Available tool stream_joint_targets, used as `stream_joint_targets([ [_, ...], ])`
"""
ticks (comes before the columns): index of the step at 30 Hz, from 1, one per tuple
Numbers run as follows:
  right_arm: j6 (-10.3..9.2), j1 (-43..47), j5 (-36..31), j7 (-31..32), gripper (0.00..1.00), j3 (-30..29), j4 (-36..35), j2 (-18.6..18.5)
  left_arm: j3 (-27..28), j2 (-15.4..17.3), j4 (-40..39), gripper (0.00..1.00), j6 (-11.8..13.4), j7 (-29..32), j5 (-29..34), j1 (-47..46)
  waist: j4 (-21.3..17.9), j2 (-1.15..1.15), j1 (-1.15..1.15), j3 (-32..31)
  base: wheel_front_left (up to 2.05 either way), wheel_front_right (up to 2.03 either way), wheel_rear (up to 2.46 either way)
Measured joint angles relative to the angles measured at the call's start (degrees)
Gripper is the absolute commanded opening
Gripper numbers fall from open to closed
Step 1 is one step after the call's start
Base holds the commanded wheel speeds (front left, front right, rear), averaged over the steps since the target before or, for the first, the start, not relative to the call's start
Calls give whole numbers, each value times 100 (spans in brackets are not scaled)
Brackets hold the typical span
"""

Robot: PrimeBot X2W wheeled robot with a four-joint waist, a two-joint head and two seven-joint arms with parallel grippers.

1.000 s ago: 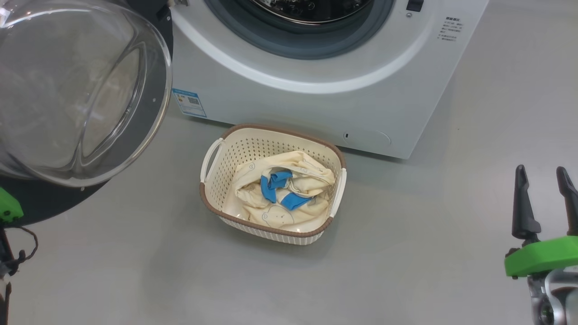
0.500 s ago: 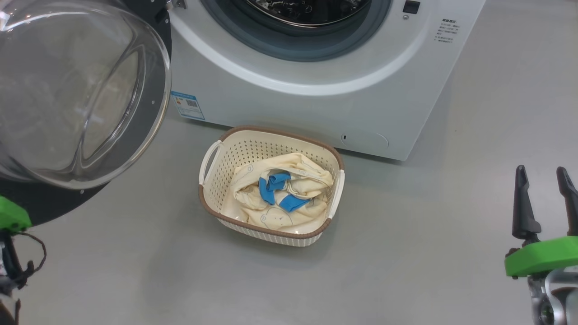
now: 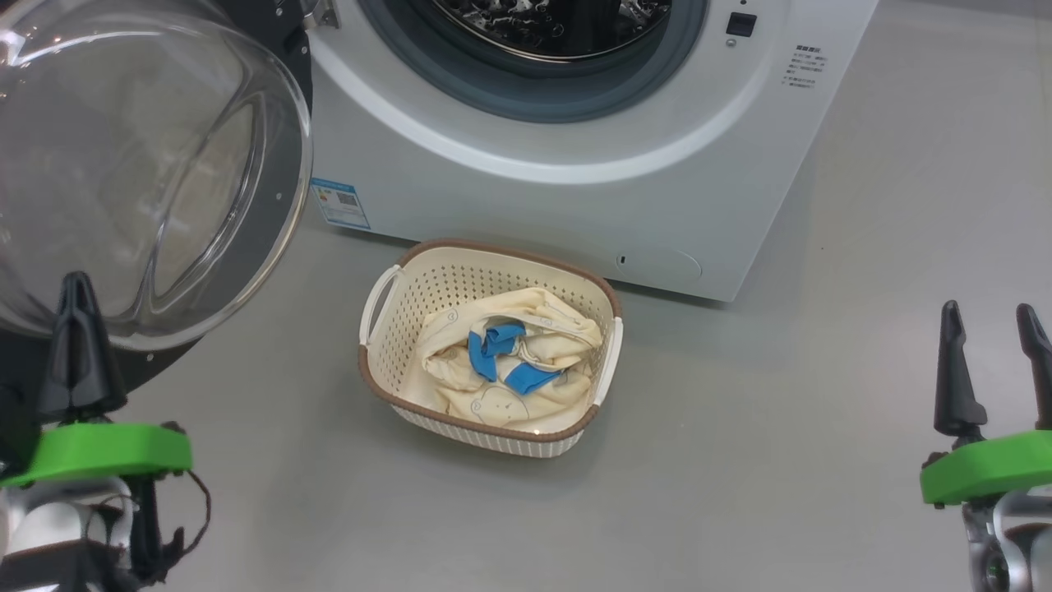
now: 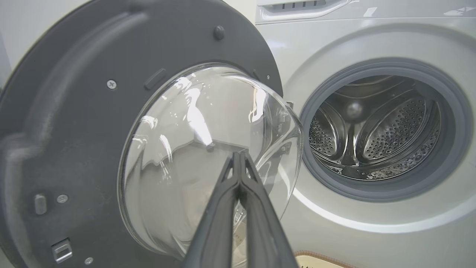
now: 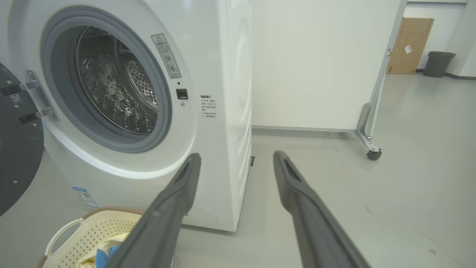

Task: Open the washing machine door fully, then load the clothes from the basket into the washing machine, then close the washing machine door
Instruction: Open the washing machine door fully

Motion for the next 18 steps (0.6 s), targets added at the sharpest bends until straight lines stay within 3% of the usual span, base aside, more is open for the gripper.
stream_joint_targets([
  [1, 0, 1, 0, 0, 100, 10, 2, 0, -74, -43, -86, 0, -21, 22, -1, 48, -17, 0, 0, -14, 0, 0, 0],
  [2, 0, 0, 0, 0, 100, 24, 1, 0, -143, -86, -168, 7, -21, 34, -1, 87, -42, 0, 0, -26, 0, 0, 0],
  [5, 0, 2, 0, -1, 100, 52, 1, 0, -334, -154, -354, 45, -115, 143, -2, 165, -118, 0, 0, -64, 0, 0, 0],
  [6, 0, 3, 0, -1, 100, 65, 2, 0, -390, -168, -404, 69, -118, 155, -2, 183, -143, 0, 0, -75, 0, 0, 0],
  [7, 0, 3, 0, -1, 100, 84, 2, 0, -445, -190, -443, 69, -119, 199, -2, 197, -173, 0, 0, -85, 0, 0, 0],
  [8, 0, 3, 0, -1, 100, 110, 4, 0, -499, -211, -460, 99, -120, 220, -2, 212, -205, 0, 0, -93, 0, 0, 0],
  [18, 0, 4, 0, 0, 100, 369, 7, 0, -934, -333, -230, 100, -175, 337, 101, 253, -630, 0, 0, -147, 0, 0, 0],
])
